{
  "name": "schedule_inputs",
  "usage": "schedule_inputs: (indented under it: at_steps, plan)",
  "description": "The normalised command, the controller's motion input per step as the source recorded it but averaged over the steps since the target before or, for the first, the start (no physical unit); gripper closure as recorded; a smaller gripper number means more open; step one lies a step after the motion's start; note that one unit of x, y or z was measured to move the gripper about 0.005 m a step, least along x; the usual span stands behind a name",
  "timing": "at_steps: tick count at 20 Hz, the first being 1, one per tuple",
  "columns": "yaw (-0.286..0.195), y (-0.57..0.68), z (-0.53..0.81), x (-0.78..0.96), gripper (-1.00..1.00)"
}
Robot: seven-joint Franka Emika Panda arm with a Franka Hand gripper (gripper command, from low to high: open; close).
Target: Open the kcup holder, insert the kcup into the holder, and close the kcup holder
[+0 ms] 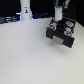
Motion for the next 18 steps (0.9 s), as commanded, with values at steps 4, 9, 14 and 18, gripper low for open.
schedule_inputs:
  at_steps: [4, 9, 14, 18]
  plan:
    - [0.059, 0.54, -0.05, 0.01, 1.00]
    - [0.080, 0.42, -0.13, -0.03, 1.00]
    - [0.069, 0.22, -0.21, 0.08, 1.00]
    - [0.034, 0.10, -0.22, 0.05, 1.00]
